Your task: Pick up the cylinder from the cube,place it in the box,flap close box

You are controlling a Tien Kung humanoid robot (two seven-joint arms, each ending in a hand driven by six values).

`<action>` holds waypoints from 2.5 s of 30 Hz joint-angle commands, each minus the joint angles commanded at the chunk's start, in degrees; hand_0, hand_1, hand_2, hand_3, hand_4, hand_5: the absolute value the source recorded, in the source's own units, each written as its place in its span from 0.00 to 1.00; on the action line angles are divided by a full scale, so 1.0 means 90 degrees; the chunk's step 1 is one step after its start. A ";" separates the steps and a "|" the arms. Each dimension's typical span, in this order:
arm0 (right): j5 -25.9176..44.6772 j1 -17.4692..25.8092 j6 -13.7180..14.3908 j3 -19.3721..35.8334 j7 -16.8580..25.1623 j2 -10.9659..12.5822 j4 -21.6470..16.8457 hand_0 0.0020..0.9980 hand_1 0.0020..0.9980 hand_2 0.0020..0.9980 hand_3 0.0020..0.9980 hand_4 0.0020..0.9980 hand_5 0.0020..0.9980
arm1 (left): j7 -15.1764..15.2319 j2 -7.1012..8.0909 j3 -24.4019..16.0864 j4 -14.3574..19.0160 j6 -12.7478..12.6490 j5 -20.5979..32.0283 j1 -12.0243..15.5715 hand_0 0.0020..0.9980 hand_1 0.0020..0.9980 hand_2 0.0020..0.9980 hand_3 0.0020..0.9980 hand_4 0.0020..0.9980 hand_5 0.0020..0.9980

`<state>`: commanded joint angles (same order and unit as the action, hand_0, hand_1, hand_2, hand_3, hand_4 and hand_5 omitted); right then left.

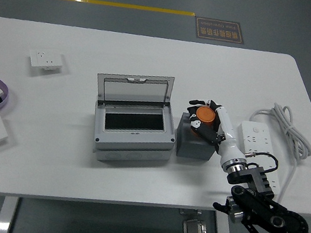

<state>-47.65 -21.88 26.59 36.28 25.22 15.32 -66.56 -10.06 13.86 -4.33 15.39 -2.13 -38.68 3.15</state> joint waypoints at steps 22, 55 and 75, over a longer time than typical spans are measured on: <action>-0.1412 -0.0390 0.0669 -0.0102 -0.0930 0.0154 -0.1563 0.45 0.42 0.40 0.29 0.00 0.00 | 0.0027 0.0002 0.0012 0.0000 -0.0025 0.0014 0.0025 0.63 0.62 0.56 0.64 0.71 0.29; -0.7541 -0.2475 -0.2296 -0.1715 -0.6910 -0.0874 -0.1658 0.25 0.43 0.50 0.47 0.26 0.00 | 0.0010 0.0062 0.0189 -0.0013 -0.0021 0.0103 -0.0008 0.63 0.62 0.56 0.64 0.71 0.29; -0.7068 -0.2437 -0.1973 -0.1926 -0.6646 -0.0890 -0.1263 0.63 0.64 0.65 0.67 0.41 0.27 | 0.0014 0.0128 0.0062 -0.0021 -0.0020 -0.0010 0.0018 0.63 0.62 0.56 0.64 0.71 0.29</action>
<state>-111.26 -43.80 8.83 18.95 -34.60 7.31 -77.92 -9.93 15.01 -3.76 15.20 -2.31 -38.76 3.32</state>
